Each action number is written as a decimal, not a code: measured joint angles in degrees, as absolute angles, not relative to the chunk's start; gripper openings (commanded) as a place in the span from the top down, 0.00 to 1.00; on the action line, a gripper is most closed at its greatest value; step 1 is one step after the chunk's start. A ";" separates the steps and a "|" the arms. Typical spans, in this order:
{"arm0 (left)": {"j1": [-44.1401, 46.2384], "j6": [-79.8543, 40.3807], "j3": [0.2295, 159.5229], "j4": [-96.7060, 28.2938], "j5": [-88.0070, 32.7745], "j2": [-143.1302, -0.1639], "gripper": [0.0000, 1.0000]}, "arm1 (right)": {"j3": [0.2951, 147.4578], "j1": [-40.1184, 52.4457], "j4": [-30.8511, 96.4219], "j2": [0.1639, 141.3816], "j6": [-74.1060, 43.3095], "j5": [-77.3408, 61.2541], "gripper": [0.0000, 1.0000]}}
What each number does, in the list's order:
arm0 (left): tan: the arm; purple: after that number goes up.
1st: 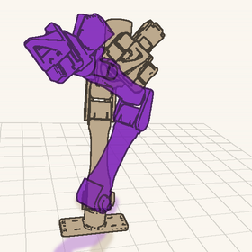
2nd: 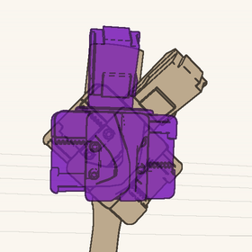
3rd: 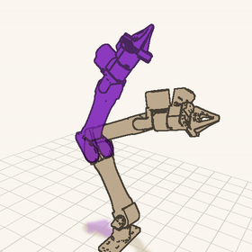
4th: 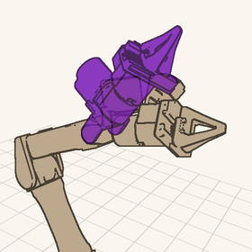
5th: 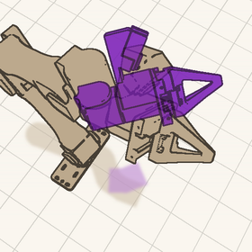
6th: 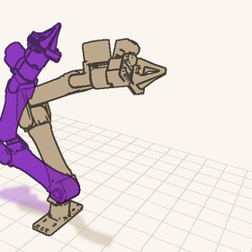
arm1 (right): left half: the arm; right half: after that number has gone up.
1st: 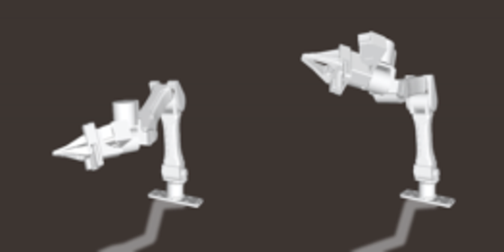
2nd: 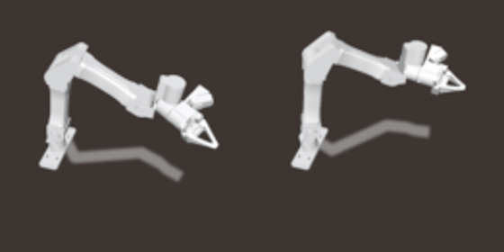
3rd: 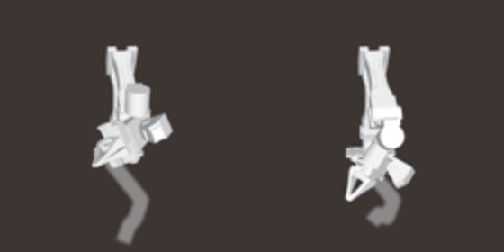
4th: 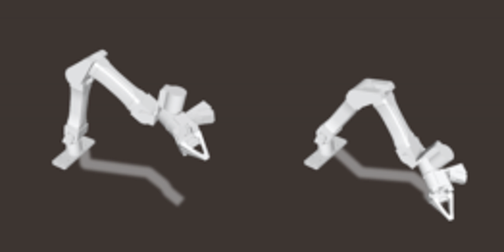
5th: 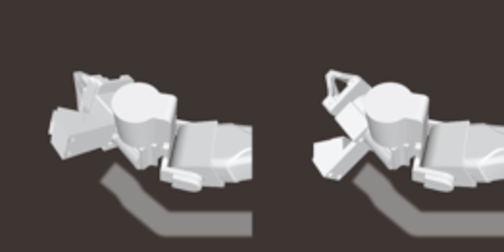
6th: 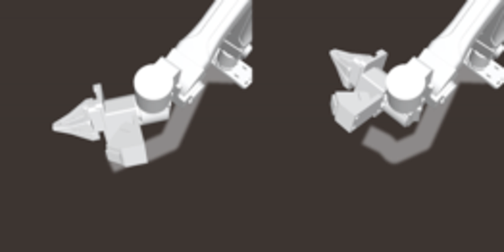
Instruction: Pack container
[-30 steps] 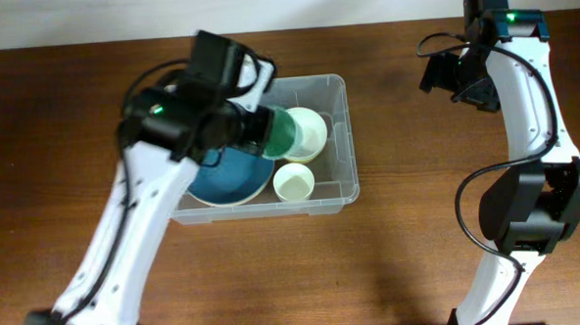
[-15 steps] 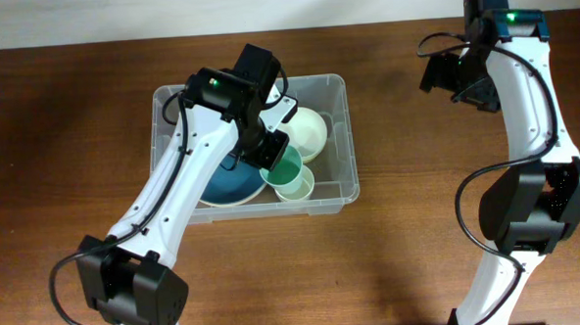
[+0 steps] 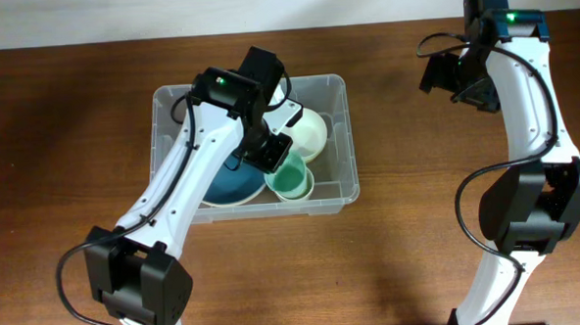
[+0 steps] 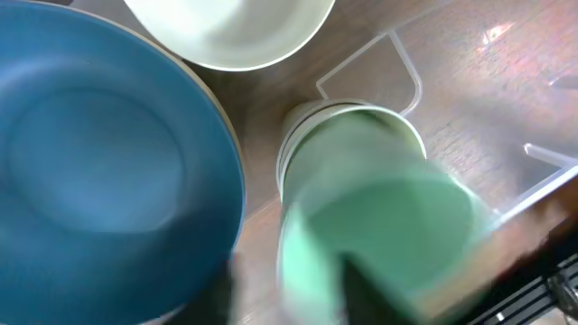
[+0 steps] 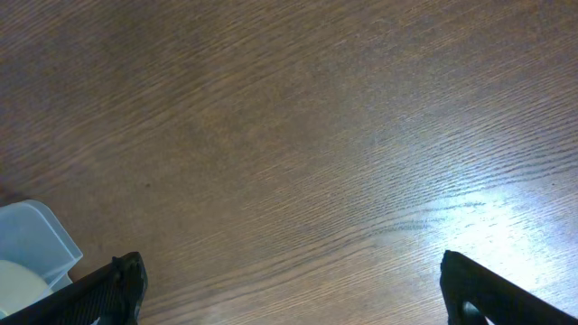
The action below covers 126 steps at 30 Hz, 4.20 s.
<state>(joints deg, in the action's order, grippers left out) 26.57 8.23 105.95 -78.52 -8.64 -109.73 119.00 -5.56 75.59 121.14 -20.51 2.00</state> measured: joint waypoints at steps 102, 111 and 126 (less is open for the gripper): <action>-15.46 -5.39 84.20 -51.59 -5.58 -85.21 0.00 | 109.16 17.04 72.25 62.78 -17.54 11.84 0.01; -15.46 -5.41 84.20 -51.55 -5.54 -85.21 0.00 | 61.08 0.82 31.03 41.52 -7.97 -3.46 0.01; -15.46 -5.41 84.18 -51.55 -5.58 -85.30 0.00 | 16.53 1.17 5.45 4.03 -4.19 -6.39 0.01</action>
